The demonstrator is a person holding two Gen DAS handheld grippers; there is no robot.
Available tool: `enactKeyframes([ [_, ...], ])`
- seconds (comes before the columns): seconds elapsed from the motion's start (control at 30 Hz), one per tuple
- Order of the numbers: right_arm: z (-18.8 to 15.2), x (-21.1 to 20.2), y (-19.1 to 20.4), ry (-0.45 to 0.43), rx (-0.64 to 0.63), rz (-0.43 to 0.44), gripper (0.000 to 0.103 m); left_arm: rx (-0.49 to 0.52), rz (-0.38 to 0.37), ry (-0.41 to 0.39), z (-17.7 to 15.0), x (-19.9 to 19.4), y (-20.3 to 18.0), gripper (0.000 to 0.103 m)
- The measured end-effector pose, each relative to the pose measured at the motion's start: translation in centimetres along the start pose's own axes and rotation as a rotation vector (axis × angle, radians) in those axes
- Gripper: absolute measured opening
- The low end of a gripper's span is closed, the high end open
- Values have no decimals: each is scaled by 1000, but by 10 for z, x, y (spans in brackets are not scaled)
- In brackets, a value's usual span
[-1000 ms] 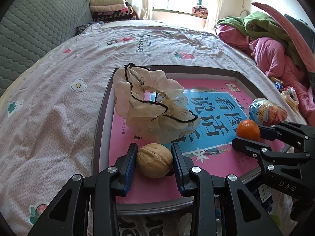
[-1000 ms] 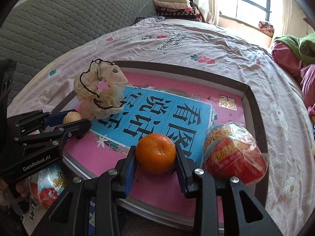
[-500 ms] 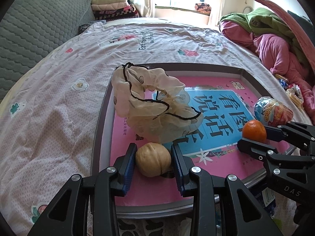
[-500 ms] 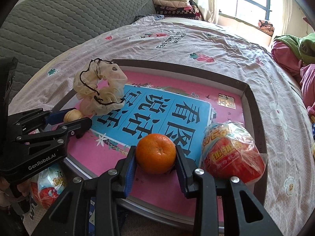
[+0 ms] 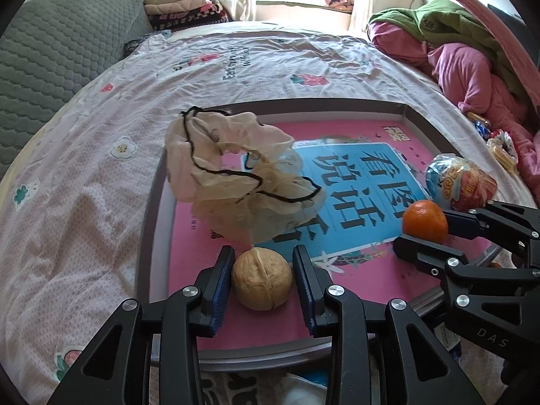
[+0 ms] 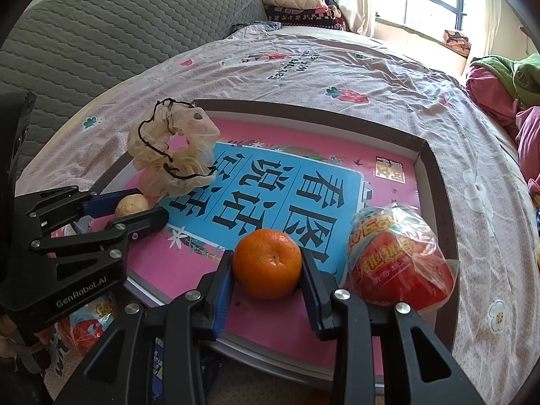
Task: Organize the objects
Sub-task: 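Lower the walnut with the left tool while the right tool lowers the orange into the box, then open the left tool on the walnut while the right tool releases the orange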
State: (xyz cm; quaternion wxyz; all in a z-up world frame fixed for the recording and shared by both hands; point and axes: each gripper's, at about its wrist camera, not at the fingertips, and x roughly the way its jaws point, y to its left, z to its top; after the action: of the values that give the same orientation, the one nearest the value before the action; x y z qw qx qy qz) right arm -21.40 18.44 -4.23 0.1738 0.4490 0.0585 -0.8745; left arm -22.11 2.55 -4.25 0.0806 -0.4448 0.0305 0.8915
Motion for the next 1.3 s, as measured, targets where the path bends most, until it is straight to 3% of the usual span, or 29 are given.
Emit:
enactKeyframes([
  [1.3,-5,-18,3,-28,-17,-14,38,-59,15,17,-9,-15,11,38],
])
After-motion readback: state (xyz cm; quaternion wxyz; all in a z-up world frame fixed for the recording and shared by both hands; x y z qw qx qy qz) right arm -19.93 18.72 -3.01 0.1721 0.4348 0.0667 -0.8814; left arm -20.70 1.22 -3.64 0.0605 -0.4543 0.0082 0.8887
